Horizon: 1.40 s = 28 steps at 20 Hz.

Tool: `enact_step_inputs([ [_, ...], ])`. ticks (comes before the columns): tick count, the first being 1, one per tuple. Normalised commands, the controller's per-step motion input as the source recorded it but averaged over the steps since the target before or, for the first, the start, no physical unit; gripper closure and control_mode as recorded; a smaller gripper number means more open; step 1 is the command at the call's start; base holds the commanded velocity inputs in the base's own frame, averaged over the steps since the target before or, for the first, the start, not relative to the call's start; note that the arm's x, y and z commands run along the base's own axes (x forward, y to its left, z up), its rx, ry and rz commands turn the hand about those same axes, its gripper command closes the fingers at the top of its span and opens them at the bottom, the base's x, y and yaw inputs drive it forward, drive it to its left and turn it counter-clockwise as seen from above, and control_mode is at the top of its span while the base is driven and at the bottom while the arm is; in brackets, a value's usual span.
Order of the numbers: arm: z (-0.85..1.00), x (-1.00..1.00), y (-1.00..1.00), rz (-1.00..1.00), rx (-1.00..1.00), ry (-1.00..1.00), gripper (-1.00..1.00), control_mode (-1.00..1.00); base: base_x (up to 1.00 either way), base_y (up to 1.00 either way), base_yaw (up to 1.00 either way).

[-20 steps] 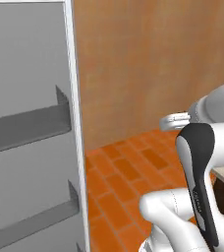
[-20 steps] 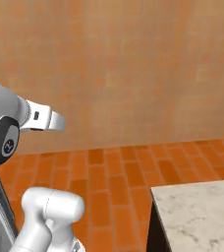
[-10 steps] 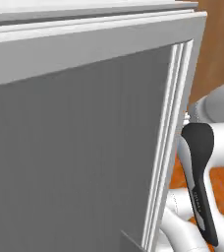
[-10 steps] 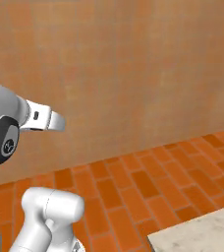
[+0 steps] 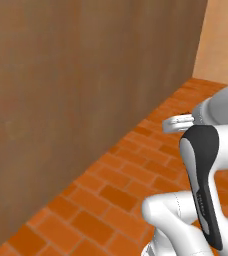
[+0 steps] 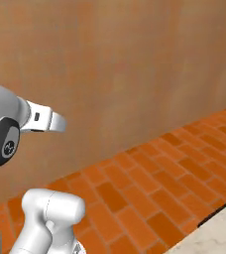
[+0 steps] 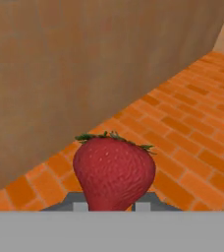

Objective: Take the strawberry from the fridge and place it on top of the pancake, located on the dining counter.

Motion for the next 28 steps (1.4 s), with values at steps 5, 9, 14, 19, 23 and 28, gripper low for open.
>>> enact_step_inputs([
  [5,0.00,0.00,0.00,0.00,0.00,0.00,1.00,1.00,1.00,0.00,-0.46],
  [9,0.00,0.00,0.00,0.00,0.00,0.00,1.00,1.00,1.00,0.00,-0.47],
  [14,0.00,0.00,0.00,0.00,0.00,0.00,1.00,1.00,1.00,0.10,-0.54],
  [19,0.00,0.00,0.00,0.00,0.00,0.00,1.00,1.00,0.90,0.36,-0.75],
  [23,0.00,0.00,0.00,0.00,0.00,0.00,1.00,1.00,0.59,0.26,-0.86],
  [28,0.00,0.00,0.00,0.00,0.00,0.00,1.00,1.00,0.47,0.11,-0.90],
])
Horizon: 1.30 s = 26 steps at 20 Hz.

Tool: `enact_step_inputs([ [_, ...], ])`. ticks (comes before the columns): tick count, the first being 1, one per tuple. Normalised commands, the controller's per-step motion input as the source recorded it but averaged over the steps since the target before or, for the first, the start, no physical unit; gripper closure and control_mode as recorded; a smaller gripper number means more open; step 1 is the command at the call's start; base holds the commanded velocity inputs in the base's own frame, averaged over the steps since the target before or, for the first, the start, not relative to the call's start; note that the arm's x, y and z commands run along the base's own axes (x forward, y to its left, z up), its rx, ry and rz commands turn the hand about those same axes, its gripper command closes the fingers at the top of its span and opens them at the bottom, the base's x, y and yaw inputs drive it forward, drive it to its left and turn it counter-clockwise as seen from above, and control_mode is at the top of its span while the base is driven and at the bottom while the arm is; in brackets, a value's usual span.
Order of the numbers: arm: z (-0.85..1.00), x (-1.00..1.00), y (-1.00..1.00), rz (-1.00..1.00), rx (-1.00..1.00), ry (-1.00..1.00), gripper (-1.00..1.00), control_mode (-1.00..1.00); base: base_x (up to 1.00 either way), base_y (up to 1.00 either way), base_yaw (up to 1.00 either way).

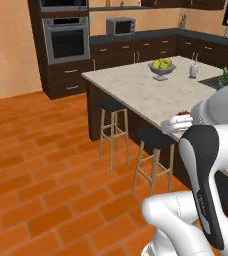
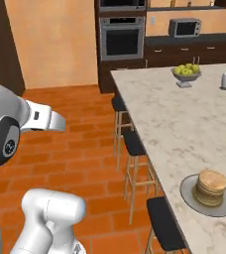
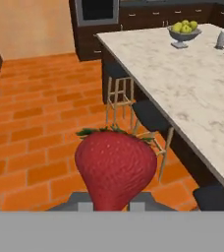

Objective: Take the strawberry from the fridge and place it on top of the pancake, located on the dining counter.

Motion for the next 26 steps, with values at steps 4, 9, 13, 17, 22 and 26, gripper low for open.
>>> enact_step_inputs([
  [4,0.00,0.00,0.00,0.00,0.00,0.00,1.00,1.00,0.46,0.01,-0.90],
  [9,0.00,0.00,0.00,0.00,0.00,0.00,1.00,1.00,0.57,0.00,-0.86],
  [13,0.00,0.00,0.00,0.00,0.00,0.00,1.00,1.00,0.79,0.00,-0.78],
  [17,0.00,0.00,0.00,0.00,0.00,0.00,1.00,1.00,0.99,0.00,-0.67],
  [22,0.00,0.00,0.00,0.00,0.00,0.00,1.00,1.00,1.00,0.02,-0.55],
  [26,0.00,0.00,0.00,0.00,0.00,0.00,1.00,1.00,1.00,-0.01,-0.57],
])
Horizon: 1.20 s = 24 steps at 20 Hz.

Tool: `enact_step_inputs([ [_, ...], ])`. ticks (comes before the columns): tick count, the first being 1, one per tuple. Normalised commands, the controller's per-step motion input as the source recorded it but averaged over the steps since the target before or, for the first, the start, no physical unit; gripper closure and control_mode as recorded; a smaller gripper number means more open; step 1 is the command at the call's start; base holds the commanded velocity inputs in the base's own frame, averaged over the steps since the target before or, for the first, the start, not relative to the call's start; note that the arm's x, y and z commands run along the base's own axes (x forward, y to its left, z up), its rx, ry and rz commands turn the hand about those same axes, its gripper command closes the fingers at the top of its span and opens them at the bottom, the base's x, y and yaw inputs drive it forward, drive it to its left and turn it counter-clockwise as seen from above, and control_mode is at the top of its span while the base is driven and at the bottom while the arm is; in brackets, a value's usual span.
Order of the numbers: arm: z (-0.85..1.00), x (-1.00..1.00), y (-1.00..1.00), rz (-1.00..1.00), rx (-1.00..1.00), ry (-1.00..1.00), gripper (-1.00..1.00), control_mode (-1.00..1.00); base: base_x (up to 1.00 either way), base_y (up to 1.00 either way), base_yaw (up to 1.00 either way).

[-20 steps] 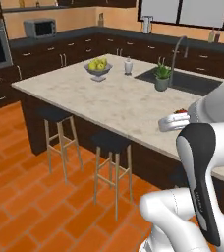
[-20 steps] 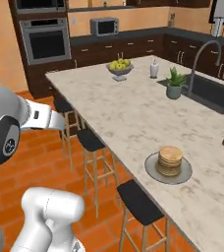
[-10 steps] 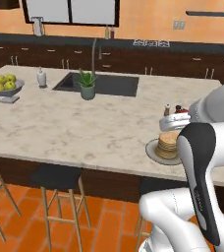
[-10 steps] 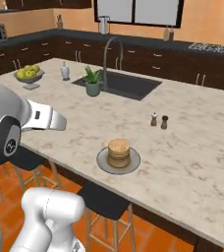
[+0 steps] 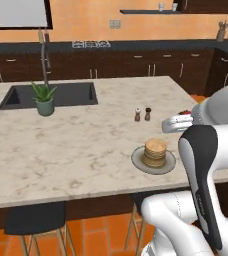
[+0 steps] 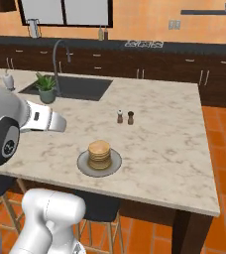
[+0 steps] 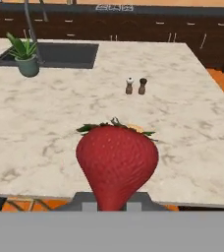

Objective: Take the strawberry from the fridge and place it on top of the pancake, located on the dining counter.

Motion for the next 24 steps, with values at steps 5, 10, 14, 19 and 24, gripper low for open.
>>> enact_step_inputs([
  [5,-0.22,0.40,-0.13,-0.15,0.00,0.19,1.00,-1.00,0.60,-0.08,-0.31],
  [10,-0.79,1.00,-0.11,-0.19,0.00,0.61,1.00,-1.00,0.00,0.00,0.00],
  [14,-0.71,0.71,-0.05,-0.02,0.04,0.10,1.00,-1.00,0.00,0.00,0.00],
  [19,-0.88,0.69,-0.31,0.00,0.12,0.00,1.00,-1.00,0.00,0.00,0.00],
  [24,-0.44,0.70,-0.26,0.02,0.06,0.01,1.00,-1.00,0.00,0.00,0.00],
])
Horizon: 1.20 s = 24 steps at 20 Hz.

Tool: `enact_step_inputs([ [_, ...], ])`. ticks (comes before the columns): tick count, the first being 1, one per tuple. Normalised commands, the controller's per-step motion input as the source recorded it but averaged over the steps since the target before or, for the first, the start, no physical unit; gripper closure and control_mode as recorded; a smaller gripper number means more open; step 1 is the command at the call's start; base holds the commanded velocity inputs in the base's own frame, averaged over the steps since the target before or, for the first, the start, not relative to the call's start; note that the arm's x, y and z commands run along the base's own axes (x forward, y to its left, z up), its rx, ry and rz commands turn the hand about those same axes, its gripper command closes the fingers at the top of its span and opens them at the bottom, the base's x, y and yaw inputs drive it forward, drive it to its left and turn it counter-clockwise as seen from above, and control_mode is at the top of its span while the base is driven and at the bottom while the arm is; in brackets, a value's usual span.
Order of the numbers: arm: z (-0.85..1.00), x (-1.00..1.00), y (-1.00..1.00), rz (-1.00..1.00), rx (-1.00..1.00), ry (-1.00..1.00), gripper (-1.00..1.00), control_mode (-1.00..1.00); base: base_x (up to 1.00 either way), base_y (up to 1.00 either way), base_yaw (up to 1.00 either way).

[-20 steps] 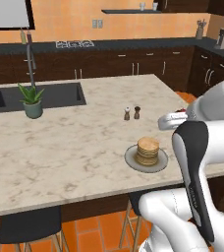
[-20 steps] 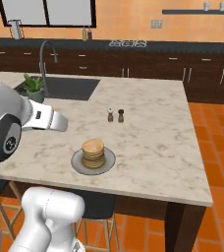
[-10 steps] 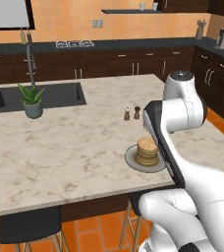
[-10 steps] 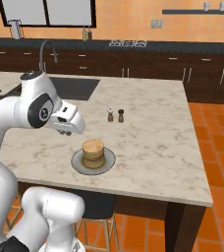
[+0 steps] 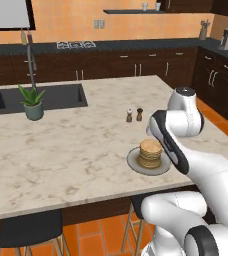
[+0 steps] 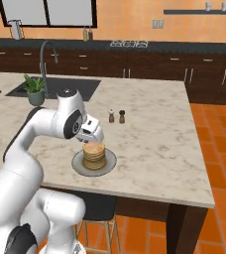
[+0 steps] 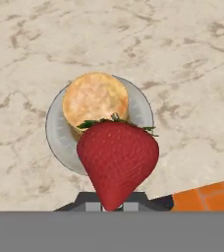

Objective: Take the strawberry from the fridge and place it on top of the pancake, located on the dining counter.

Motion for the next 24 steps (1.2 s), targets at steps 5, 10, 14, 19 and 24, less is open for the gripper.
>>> enact_step_inputs([
  [5,-0.22,0.49,0.04,0.00,0.00,0.01,1.00,-1.00,0.00,0.00,0.00],
  [10,-0.36,0.34,0.07,0.00,0.00,0.03,1.00,-1.00,0.00,0.00,0.00],
  [14,-0.41,0.27,0.01,0.00,0.00,0.04,1.00,-1.00,0.00,0.00,0.00],
  [19,-0.35,0.21,0.00,0.00,0.00,0.01,1.00,-1.00,0.00,0.00,0.00],
  [24,-0.21,0.07,0.00,0.00,0.00,0.01,1.00,-1.00,0.00,0.00,0.00],
])
